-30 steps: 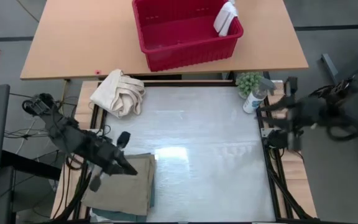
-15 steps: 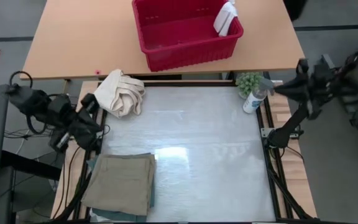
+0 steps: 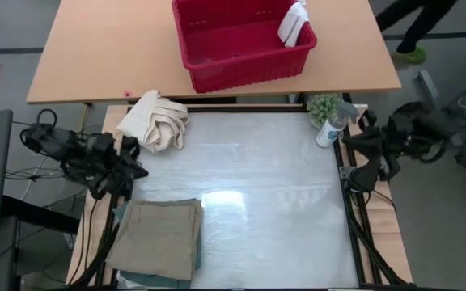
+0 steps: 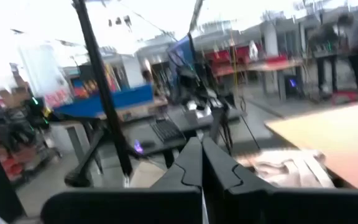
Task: Fold Laundry from Bin
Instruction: Stack the brown shorts on top of the white shirt, then move the red organizer bin to the bottom edge of the other table
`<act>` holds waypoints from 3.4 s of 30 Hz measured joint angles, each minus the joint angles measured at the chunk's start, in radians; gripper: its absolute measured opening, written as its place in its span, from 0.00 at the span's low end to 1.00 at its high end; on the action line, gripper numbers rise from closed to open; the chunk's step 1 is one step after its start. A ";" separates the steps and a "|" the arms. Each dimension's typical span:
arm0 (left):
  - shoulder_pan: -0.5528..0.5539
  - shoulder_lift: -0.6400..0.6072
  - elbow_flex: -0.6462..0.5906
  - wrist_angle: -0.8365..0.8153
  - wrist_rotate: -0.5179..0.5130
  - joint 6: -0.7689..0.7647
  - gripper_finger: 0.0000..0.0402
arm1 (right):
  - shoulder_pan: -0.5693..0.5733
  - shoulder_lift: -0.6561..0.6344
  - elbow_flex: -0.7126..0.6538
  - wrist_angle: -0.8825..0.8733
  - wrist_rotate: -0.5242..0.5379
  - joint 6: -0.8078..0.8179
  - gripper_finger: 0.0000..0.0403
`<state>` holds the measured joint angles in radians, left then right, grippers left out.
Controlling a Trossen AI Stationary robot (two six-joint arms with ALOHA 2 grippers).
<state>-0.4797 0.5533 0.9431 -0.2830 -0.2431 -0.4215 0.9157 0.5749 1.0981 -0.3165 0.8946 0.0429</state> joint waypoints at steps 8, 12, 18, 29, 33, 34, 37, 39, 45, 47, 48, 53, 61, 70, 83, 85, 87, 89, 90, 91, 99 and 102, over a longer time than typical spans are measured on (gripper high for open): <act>-0.007 0.081 -0.082 -0.235 0.047 -0.208 0.00 | -0.028 -0.039 -0.263 0.220 0.028 0.003 0.06; -0.040 0.163 -0.131 -0.250 0.174 -0.287 0.00 | -0.033 -0.038 -0.301 0.225 0.029 0.069 0.03; -0.233 0.235 -0.208 -0.182 0.139 -0.427 0.00 | -0.032 -0.026 -0.310 0.230 0.030 0.120 0.06; -0.723 0.298 -0.378 0.026 -0.402 -0.814 0.00 | -0.035 -0.025 -0.310 0.230 0.050 0.126 0.05; -0.815 0.375 -0.393 0.079 -0.525 -0.892 0.00 | -0.035 -0.025 -0.310 0.230 0.055 0.126 0.05; -0.830 0.395 -0.393 0.090 -0.541 -0.902 0.00 | -0.035 -0.025 -0.310 0.230 0.058 0.132 0.05; -0.864 0.475 -0.392 0.096 -0.557 -0.954 0.00 | -0.035 -0.025 -0.310 0.227 0.094 0.156 0.05; -0.879 0.541 -0.392 0.085 -0.547 -1.024 0.00 | -0.035 -0.025 -0.311 0.226 0.104 0.160 0.05; -0.881 0.726 -0.391 0.112 -0.423 -1.299 0.00 | -0.035 -0.025 -0.311 0.226 0.105 0.160 0.05; -0.880 0.769 -0.391 0.131 -0.386 -1.373 0.00 | -0.035 -0.025 -0.311 0.223 0.105 0.159 0.05; -0.879 0.785 -0.390 0.139 -0.370 -1.402 0.00 | -0.035 -0.025 -0.311 0.220 0.105 0.159 0.05; -0.863 0.770 -0.389 0.166 -0.316 -1.445 0.00 | -0.035 -0.026 -0.311 0.219 0.105 0.157 0.05; -0.828 0.465 -0.380 0.099 -0.418 -1.323 0.00 | -0.035 -0.027 -0.311 0.245 0.105 0.100 0.06; -0.689 0.044 -0.345 0.225 -0.772 -0.776 0.00 | -0.057 -0.023 -0.311 0.251 0.104 0.105 0.10; -0.259 -0.049 0.096 0.280 -1.091 0.376 0.07 | -0.381 -0.002 -0.311 0.553 0.155 -0.374 0.16; -0.212 -0.013 0.162 0.306 -1.077 0.500 0.11 | -0.470 0.005 -0.311 0.606 0.156 -0.441 0.20; -0.171 0.028 0.226 0.306 -1.072 0.582 0.15 | -0.568 0.014 -0.301 0.647 0.156 -0.499 0.26; -0.139 0.072 0.287 0.304 -1.061 0.626 0.20 | -0.669 0.032 -0.271 0.655 0.133 -0.537 0.32; -0.123 0.096 0.317 0.305 -1.049 0.643 0.22 | -0.721 0.048 -0.249 0.655 0.123 -0.559 0.35; -0.108 0.118 0.349 0.305 -1.041 0.651 0.24 | -0.774 0.068 -0.221 0.657 0.122 -0.582 0.37; 0.034 0.354 0.654 0.305 -1.017 0.864 0.31 | -1.105 0.229 0.046 0.607 0.126 -0.751 0.49; 0.128 0.462 0.776 0.301 -0.965 0.957 0.31 | -1.190 0.292 0.144 0.540 0.125 -0.759 0.48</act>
<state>-0.3517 1.0151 1.7188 0.0184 -1.2078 0.5356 -0.2738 0.8665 1.2418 0.2231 1.0196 -0.7166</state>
